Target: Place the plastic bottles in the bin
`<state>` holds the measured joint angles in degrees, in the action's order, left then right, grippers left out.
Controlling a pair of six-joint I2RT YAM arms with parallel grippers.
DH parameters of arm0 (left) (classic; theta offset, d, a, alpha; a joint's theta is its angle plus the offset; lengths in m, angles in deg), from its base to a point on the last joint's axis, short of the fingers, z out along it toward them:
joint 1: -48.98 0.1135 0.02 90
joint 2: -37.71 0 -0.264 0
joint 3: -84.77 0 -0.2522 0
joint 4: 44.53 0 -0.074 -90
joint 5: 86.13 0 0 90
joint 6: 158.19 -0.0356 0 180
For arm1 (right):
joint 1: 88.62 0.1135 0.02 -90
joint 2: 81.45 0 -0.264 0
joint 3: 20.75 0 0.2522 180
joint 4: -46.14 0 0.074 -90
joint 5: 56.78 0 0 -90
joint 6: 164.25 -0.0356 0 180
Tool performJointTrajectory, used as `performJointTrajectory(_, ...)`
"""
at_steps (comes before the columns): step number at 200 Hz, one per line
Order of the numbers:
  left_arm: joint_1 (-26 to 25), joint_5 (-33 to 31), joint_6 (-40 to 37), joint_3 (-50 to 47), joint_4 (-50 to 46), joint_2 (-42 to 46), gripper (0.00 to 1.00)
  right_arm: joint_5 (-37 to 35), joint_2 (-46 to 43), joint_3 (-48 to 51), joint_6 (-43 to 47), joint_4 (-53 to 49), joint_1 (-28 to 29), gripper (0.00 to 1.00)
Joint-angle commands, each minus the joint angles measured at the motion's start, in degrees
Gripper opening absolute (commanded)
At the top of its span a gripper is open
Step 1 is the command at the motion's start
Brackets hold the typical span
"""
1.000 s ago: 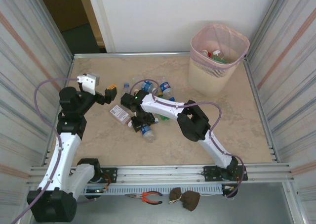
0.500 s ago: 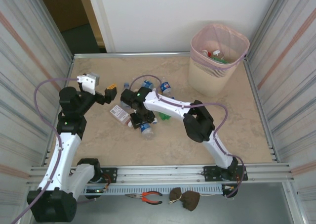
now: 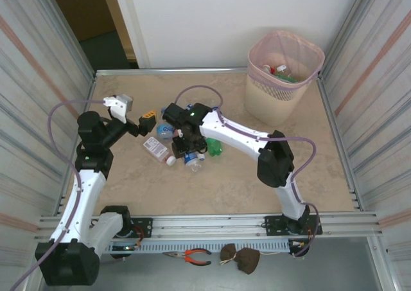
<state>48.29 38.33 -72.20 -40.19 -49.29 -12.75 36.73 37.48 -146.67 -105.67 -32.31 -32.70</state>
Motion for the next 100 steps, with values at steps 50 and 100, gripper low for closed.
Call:
performJointTrajectory(50, -0.5, 13.4, 2.6, -0.1, 5.6, -2.6, 0.98, -1.0, -11.7, 3.7, -0.9, -0.4, -7.8, 0.55)
performJointTrajectory(100, -3.8, 17.0, 0.8, 0.2, 5.3, -3.1, 0.99, -1.4, -17.9, 3.6, 0.4, -0.4, -14.7, 0.54)
